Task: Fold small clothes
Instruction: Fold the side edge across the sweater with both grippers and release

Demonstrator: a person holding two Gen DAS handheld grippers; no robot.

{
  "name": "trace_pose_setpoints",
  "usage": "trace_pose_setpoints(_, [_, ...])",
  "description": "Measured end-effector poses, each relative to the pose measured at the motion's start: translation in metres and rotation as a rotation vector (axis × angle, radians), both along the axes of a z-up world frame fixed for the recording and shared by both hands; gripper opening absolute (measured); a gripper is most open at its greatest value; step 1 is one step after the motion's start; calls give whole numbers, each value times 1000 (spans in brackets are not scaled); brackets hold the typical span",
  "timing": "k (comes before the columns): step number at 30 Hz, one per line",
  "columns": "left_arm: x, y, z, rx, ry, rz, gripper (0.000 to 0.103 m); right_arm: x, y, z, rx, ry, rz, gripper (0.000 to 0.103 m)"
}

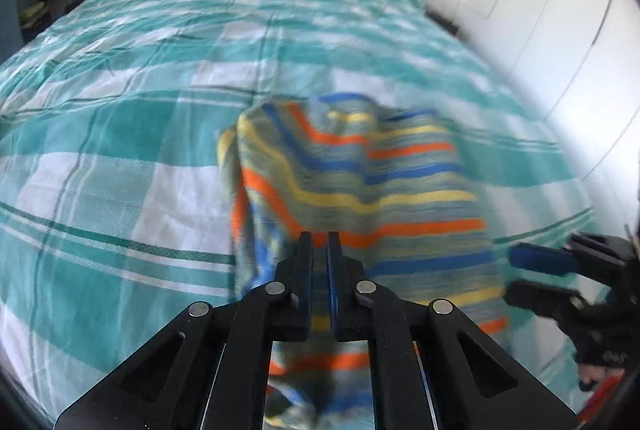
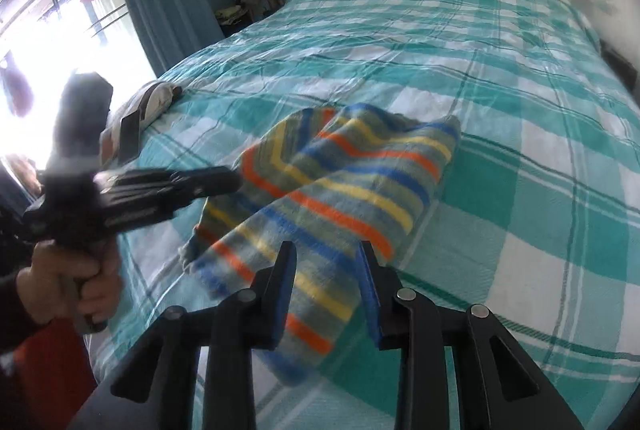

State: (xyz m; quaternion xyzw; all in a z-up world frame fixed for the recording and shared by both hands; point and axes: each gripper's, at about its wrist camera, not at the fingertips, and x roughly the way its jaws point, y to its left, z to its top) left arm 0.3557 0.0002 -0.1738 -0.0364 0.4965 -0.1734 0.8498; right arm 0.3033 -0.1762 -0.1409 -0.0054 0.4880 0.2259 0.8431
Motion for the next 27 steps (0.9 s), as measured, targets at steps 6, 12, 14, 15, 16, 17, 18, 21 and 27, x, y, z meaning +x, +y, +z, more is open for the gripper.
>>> trace_pose_setpoints(6, [15,48,-29,57,107,132,1,-8,2,-57,-80,103,-24,25])
trace_pose_setpoints(12, [7,55,17,-82,-6,89,21,32,-14,-6,-4,-7,-87,25])
trace_pose_setpoints(14, [19,34,24,-137,-11,9,26,63,-15,-2,-18,-19,-114,25])
trace_pose_setpoints(15, [25,21,24,-138,-14,-31,27,83,-16,-6,-26,-15,-131,25])
trace_pose_setpoints(16, [33,6,21,-120,-12,-79,28,105,-18,-13,-31,4,-149,25])
trace_pose_setpoints(17, [43,-6,14,-89,-1,-110,28,122,-20,-20,-43,25,-171,25])
trace_pose_setpoints(18, [54,-17,0,-33,28,-125,28,136,-22,-29,-54,51,-190,25])
trace_pose_setpoints(21, [80,-16,-39,43,123,-76,20,164,-28,-77,-70,209,-225,26])
trace_pose_setpoints(27, [52,13,-1,-48,47,-48,30,127,-16,-40,-52,49,-203,27])
